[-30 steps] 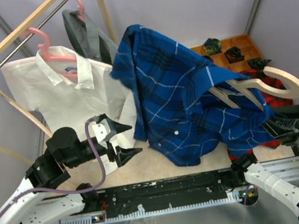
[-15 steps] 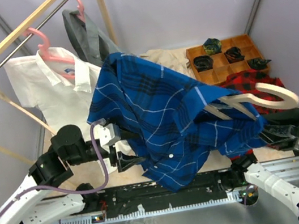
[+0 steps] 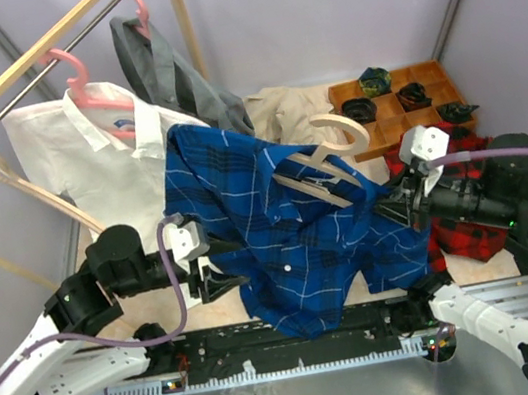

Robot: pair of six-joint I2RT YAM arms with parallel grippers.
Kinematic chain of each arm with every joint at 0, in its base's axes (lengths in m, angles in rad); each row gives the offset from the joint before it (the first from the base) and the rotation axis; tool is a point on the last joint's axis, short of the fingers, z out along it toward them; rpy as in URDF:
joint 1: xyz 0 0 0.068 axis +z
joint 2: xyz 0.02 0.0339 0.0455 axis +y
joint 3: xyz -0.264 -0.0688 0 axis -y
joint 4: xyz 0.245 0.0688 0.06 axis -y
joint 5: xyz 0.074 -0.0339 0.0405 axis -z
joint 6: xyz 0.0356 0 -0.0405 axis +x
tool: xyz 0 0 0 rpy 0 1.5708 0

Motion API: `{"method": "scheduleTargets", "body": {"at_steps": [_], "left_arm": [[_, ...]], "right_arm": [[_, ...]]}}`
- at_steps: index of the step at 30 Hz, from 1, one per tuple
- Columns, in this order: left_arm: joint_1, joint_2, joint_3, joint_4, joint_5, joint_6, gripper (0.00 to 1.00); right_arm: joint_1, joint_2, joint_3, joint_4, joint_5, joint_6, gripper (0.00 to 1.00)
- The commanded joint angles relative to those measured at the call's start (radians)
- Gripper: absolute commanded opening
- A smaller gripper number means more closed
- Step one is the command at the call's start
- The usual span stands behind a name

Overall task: Place the shirt on the hanger
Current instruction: Place the hanger at the clothesline.

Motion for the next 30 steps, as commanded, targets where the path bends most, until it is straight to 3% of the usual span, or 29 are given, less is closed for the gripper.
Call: {"method": "scheduleTargets", "body": {"at_steps": [1, 8, 15, 25, 30], "left_arm": [[-0.003, -0.019, 0.027, -0.058, -0.01, 0.009, 0.66], [-0.003, 0.004, 0.057, -0.066, 0.084, -0.002, 0.6], [-0.003, 0.019, 0.027, -0.028, 0.114, -0.008, 0.61], [-0.003, 0.018, 0.019, -0.017, 0.103, -0.007, 0.62], [-0.003, 0.024, 0.019, -0.015, 0.1, -0.005, 0.62]], "right_arm": [[-0.006, -0.017, -0.022, 0.109, -0.002, -0.038, 0.0], [-0.007, 0.02, -0.055, 0.165, -0.103, -0.006, 0.0], [-0.007, 0.037, -0.086, 0.339, -0.207, 0.119, 0.0], [0.01, 0.136, -0.025, 0.302, -0.113, 0.166, 0.0], [0.218, 0.193, -0.013, 0.297, 0.078, 0.161, 0.0]]}}
